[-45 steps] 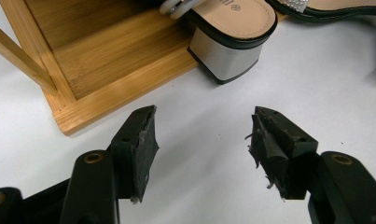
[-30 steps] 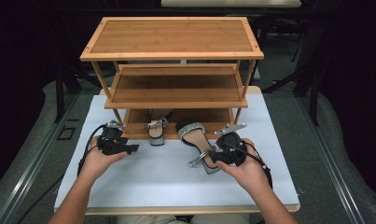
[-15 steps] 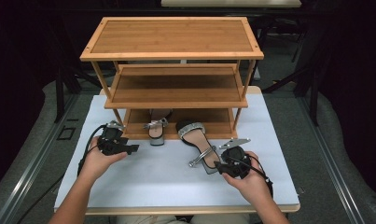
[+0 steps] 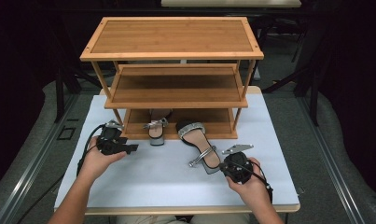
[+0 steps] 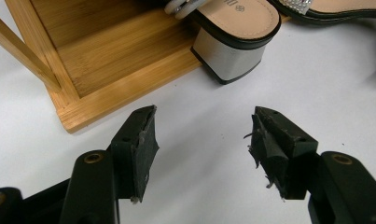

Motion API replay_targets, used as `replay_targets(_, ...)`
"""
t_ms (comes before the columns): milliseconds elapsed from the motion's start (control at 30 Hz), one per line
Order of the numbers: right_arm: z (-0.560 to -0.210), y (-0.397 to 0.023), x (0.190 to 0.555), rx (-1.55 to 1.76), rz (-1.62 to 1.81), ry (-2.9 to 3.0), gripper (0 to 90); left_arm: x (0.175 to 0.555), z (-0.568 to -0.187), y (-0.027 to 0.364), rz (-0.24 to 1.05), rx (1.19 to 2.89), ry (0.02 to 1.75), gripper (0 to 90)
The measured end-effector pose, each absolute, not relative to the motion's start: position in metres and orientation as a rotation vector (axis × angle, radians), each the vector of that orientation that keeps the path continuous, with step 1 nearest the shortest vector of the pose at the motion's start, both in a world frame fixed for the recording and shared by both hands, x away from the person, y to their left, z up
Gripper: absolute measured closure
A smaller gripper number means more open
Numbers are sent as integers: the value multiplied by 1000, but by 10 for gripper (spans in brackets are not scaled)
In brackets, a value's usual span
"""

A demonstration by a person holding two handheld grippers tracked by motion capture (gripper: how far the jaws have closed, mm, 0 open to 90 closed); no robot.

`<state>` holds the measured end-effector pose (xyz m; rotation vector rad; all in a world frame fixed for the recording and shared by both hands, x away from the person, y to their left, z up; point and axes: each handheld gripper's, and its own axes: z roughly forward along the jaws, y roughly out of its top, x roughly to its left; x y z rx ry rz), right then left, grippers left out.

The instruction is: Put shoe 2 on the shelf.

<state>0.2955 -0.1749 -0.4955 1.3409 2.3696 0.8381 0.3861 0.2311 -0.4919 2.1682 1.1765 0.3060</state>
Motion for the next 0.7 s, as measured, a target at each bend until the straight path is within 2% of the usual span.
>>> replay_targets(700, -508, -171, 297, 1370, 826, 2410, 900, 386, -492, 231, 304, 2173, 1175, 405)
